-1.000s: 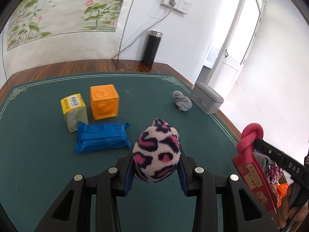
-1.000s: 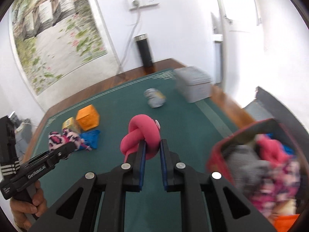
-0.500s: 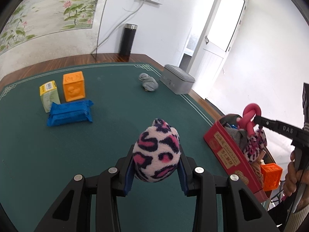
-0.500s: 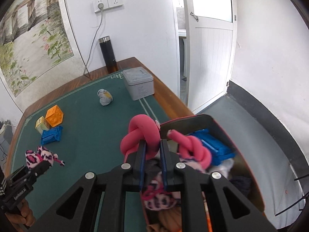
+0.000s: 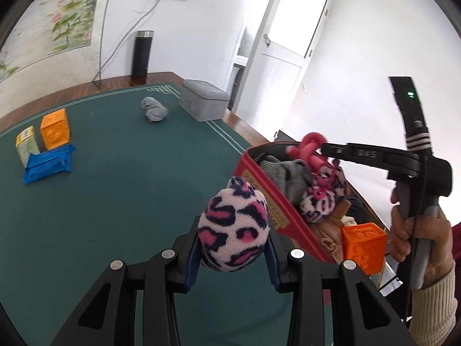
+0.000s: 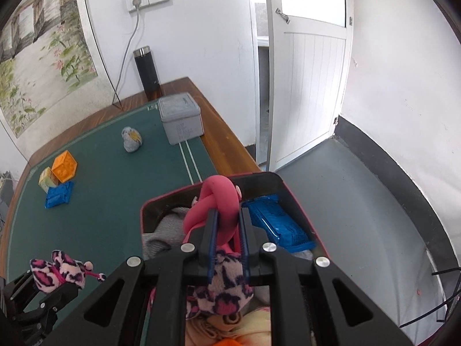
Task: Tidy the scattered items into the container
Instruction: 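Carry the leopard plush ball and pink foam ring into the red tin with both tools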
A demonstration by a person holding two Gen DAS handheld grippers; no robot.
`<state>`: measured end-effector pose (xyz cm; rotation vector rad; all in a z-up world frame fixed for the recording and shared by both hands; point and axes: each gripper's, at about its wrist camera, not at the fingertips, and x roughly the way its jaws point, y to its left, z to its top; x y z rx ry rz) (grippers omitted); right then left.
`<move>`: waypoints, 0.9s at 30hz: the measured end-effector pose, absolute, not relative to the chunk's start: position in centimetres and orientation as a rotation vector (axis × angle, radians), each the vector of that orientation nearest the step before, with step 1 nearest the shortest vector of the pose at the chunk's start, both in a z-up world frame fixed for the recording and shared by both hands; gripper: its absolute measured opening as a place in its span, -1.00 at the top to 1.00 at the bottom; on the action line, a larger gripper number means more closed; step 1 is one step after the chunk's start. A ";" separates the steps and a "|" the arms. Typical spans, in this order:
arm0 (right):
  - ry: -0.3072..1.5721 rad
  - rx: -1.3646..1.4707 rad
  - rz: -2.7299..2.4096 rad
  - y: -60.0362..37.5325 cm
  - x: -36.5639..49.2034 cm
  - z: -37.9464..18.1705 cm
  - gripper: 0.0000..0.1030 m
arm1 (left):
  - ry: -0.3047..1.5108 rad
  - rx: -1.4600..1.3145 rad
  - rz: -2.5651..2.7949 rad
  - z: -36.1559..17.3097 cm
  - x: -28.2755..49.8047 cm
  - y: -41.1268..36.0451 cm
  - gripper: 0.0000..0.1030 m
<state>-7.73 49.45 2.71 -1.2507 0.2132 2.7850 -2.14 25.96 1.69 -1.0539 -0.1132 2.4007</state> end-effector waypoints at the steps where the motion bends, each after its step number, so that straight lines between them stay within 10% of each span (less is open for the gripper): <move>1: 0.214 -1.257 2.783 49.7 -7.8 2.4 0.70 | -0.106 -1.052 2.395 1.7 -2.0 26.5 0.23; 15: 0.189 -1.214 2.894 50.9 -5.4 2.6 0.65 | -0.068 -1.048 2.328 2.0 -1.6 31.4 0.23; 20: 0.175 -1.127 2.938 51.0 -4.6 4.0 -0.09 | -0.067 -1.035 2.285 2.7 -1.3 32.6 0.23; 27: 0.200 -1.044 2.957 51.7 -3.4 5.2 -0.10 | -0.036 -1.009 2.199 3.3 -1.0 36.0 0.23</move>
